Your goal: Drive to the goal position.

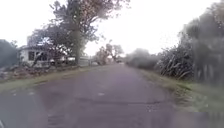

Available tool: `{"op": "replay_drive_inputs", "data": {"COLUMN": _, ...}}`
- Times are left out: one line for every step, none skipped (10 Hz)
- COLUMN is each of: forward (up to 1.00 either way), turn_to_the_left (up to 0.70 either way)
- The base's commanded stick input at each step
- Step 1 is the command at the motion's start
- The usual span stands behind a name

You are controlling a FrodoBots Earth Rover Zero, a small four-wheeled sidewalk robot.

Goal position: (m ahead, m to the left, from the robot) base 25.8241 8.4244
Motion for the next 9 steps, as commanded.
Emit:
{"op": "replay_drive_inputs", "data": {"forward": 0.70, "turn_to_the_left": -0.14}}
{"op": "replay_drive_inputs", "data": {"forward": 0.70, "turn_to_the_left": -0.14}}
{"op": "replay_drive_inputs", "data": {"forward": 0.70, "turn_to_the_left": -0.14}}
{"op": "replay_drive_inputs", "data": {"forward": 0.70, "turn_to_the_left": 0.00}}
{"op": "replay_drive_inputs", "data": {"forward": 0.70, "turn_to_the_left": 0.00}}
{"op": "replay_drive_inputs", "data": {"forward": 0.70, "turn_to_the_left": 0.00}}
{"op": "replay_drive_inputs", "data": {"forward": 0.70, "turn_to_the_left": 0.00}}
{"op": "replay_drive_inputs", "data": {"forward": 0.70, "turn_to_the_left": 0.00}}
{"op": "replay_drive_inputs", "data": {"forward": 0.70, "turn_to_the_left": 0.00}}
